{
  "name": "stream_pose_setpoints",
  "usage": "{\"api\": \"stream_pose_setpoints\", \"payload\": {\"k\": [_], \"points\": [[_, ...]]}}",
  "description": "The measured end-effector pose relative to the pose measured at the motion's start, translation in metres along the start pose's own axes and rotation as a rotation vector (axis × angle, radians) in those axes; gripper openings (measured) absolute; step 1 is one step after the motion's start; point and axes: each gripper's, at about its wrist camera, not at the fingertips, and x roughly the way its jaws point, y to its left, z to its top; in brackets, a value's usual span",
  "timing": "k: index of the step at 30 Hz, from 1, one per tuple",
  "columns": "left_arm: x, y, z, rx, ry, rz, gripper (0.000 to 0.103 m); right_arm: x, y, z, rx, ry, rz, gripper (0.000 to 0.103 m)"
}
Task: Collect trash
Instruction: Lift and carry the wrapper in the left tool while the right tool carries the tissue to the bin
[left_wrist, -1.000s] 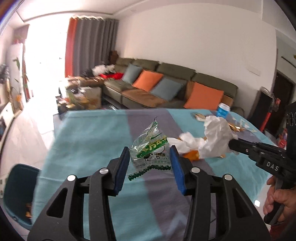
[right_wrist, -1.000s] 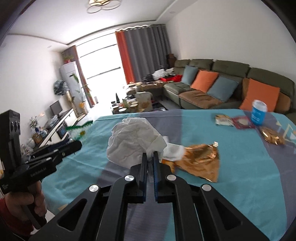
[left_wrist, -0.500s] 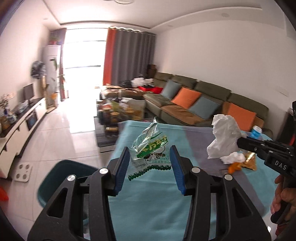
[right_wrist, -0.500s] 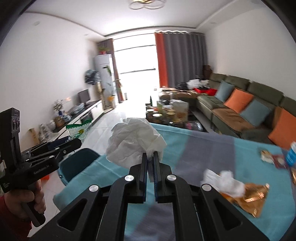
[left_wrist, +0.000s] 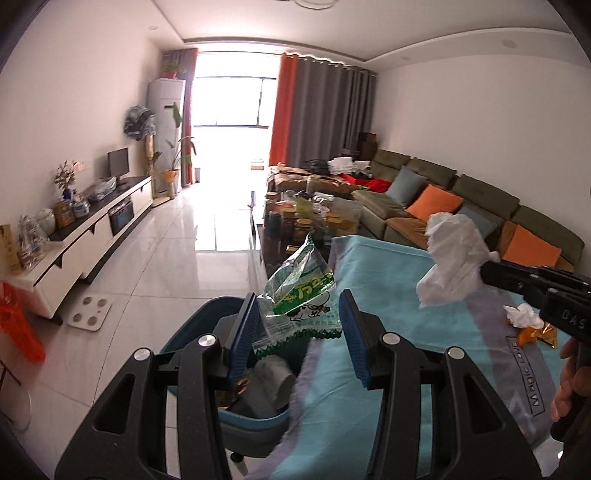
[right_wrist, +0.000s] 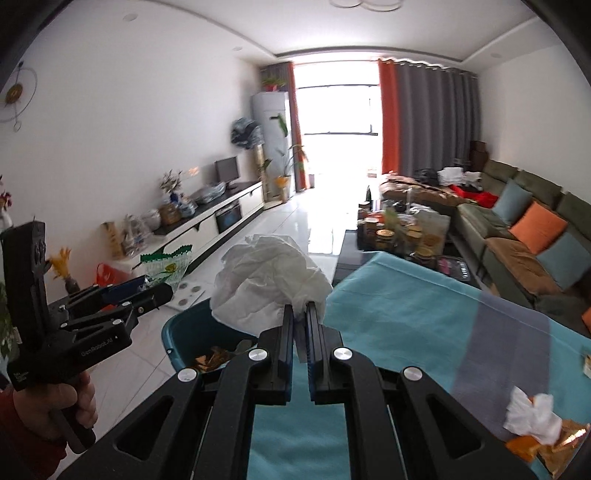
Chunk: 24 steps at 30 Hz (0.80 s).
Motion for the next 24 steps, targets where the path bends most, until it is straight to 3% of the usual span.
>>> {"api": "stream_pose_setpoints", "payload": {"k": [12, 24], "points": [[0.012, 0.046, -0.019, -0.044, 0.061, 0.069, 0.045, 0.075, 0.036, 0.011, -0.053, 0.122, 0.070, 0.005], [0.068, 0.062, -0.041, -0.100, 0.170, 0.070, 0.045, 0.126, 0.060, 0.018, -0.094, 0.211, 0.105, 0.006]]}}
